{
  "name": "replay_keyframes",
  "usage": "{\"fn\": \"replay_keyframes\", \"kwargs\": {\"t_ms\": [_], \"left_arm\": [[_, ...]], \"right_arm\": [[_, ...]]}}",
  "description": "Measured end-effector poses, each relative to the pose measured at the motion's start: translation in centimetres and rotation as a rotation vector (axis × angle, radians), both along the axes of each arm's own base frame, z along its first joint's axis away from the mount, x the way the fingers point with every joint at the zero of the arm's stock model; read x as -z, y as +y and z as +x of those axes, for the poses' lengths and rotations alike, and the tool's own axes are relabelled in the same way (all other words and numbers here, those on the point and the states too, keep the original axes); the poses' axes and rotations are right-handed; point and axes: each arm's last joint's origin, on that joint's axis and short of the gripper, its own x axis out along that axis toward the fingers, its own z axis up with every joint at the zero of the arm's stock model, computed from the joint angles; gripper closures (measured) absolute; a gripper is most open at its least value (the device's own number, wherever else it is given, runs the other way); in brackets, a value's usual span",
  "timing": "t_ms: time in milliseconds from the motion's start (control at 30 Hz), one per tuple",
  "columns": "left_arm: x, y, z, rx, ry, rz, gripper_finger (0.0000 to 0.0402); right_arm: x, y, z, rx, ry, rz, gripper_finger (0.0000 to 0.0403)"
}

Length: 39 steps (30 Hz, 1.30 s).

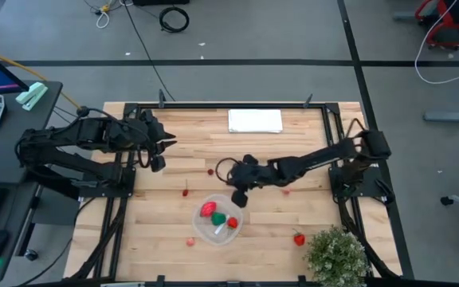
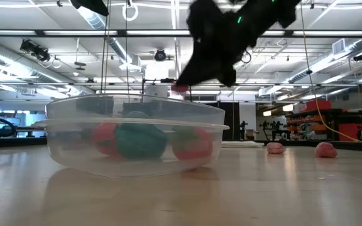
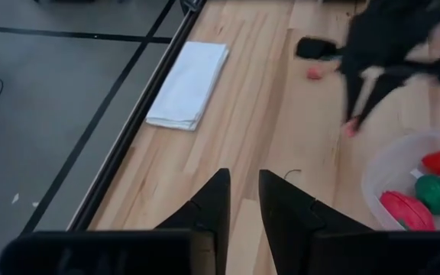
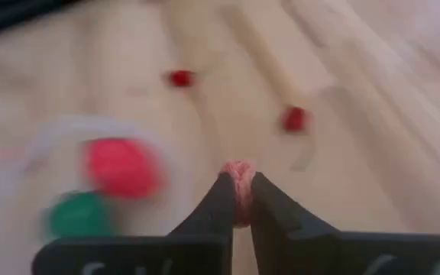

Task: Pick and placing Produce into tupperware
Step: Put the pink peach into the transparent bin, then put the red strawberry into the transparent bin

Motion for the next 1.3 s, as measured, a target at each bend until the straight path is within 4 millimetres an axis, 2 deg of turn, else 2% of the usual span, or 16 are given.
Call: {"fn": "replay_keyframes", "kwargs": {"t_ms": [100,167,233,367,500,700,900,1033,1100,1300], "left_arm": [[0.0,0.0,0.0,0.0,0.0,0.0,0.0322],[0.0,0.0,0.0,-0.001,-0.001,-0.001,0.0324],[0.0,0.0,0.0,-0.002,-0.003,-0.003,0.0326],[-0.1,0.0,0.0,-0.012,-0.018,-0.016,0.0328],[-0.1,0.0,0.1,-0.018,-0.021,-0.023,0.0327],[-0.1,0.0,0.0,-0.014,-0.018,-0.018,0.0324],[0.0,0.0,0.0,-0.009,-0.007,-0.012,0.0332],[0.0,0.0,0.0,-0.009,-0.003,-0.011,0.0335],[0.0,0.0,0.0,-0.008,0.0,-0.01,0.0334],[0.1,0.0,-0.1,-0.002,0.011,-0.002,0.0329]], "right_arm": [[-1.7,2.3,-0.4,-0.156,-0.082,0.046,0.0373],[-2.1,4.0,-0.4,-0.25,-0.131,0.058,0.036],[-1.7,5.5,-0.1,-0.338,-0.168,0.036,0.035],[0.8,7.2,0.2,-0.402,-0.112,-0.024,0.0343],[2.1,6.7,0.6,-0.35,-0.078,-0.035,0.0324],[1.9,5.4,0.9,-0.23,-0.091,-0.039,0.0256],[1.9,5.3,1.0,-0.211,-0.092,-0.02,0.0207],[2.1,5.1,0.8,-0.186,-0.06,-0.046,0.0198],[2.7,4.8,0.3,-0.139,0.021,-0.073,0.0199],[4.7,2.4,-2.0,0.2,0.307,-0.062,0.0213]]}}
